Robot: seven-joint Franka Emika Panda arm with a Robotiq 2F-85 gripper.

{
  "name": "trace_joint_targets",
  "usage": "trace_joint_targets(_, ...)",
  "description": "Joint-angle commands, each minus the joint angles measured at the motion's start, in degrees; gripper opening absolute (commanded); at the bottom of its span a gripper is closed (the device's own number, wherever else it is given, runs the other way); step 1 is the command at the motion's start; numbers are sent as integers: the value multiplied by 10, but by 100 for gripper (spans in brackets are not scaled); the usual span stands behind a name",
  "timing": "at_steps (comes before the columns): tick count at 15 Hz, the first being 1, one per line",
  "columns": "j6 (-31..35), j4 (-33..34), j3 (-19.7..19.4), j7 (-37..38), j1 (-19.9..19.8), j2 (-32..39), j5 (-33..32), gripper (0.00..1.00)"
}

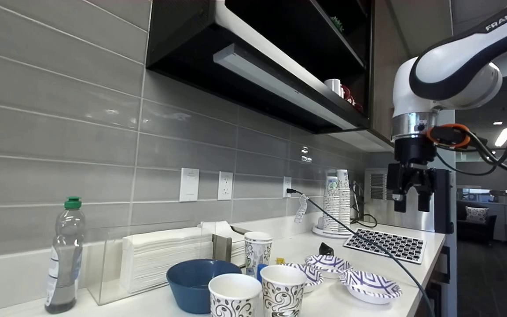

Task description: Stack up the white plastic plates

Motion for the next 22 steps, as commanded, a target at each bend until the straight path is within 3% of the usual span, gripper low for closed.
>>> trace_joint_targets(1, 95, -26, -26, -36, 1, 50, 24, 100)
trace_joint_targets(5, 170, -28, -35, -47, 0, 119, 44, 100)
trace_joint_targets(6, 145, -36, -27, -41, -5, 91, 27, 100)
trace_joint_targets(12, 167, -32, -28, -41, -5, 119, 33, 100)
trace_joint_targets(22, 186, -2, -84, -92, -19, 203, 118, 100)
